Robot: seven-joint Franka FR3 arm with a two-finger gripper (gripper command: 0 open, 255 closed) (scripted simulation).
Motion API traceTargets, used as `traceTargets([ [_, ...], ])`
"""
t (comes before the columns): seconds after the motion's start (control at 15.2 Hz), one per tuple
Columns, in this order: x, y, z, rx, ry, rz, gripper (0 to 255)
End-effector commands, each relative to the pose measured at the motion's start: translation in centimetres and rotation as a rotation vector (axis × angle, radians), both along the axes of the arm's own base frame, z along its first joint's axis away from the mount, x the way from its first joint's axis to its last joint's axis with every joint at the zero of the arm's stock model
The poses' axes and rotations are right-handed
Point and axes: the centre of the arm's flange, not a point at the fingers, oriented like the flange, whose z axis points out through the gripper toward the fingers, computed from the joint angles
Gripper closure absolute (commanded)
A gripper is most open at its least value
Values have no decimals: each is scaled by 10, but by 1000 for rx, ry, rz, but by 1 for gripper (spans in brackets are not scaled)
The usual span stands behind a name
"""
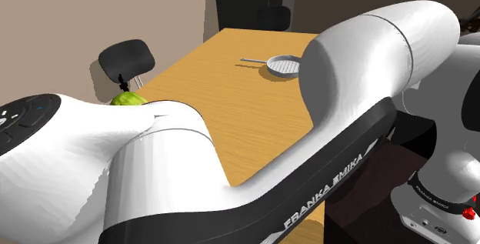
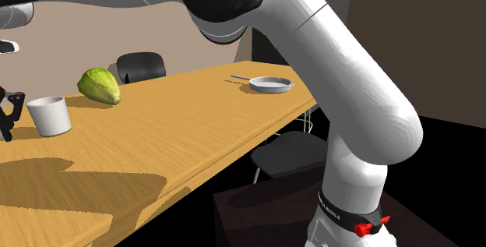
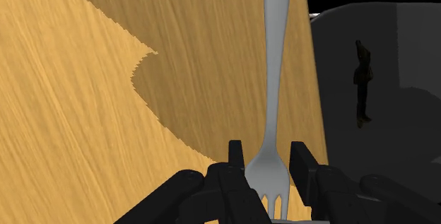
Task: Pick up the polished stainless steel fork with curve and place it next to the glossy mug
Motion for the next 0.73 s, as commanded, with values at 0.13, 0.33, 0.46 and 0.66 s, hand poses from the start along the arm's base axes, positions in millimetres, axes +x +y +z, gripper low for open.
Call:
traceTargets([
  [0.13,-1,-1,-21,0,0,0,255],
  [0.33,-1,-1,-37,0,0,0,255],
  [0.46,-1,-1,-48,0,0,0,255],
  [0.66,-1,-1,-63,0,0,0,255],
])
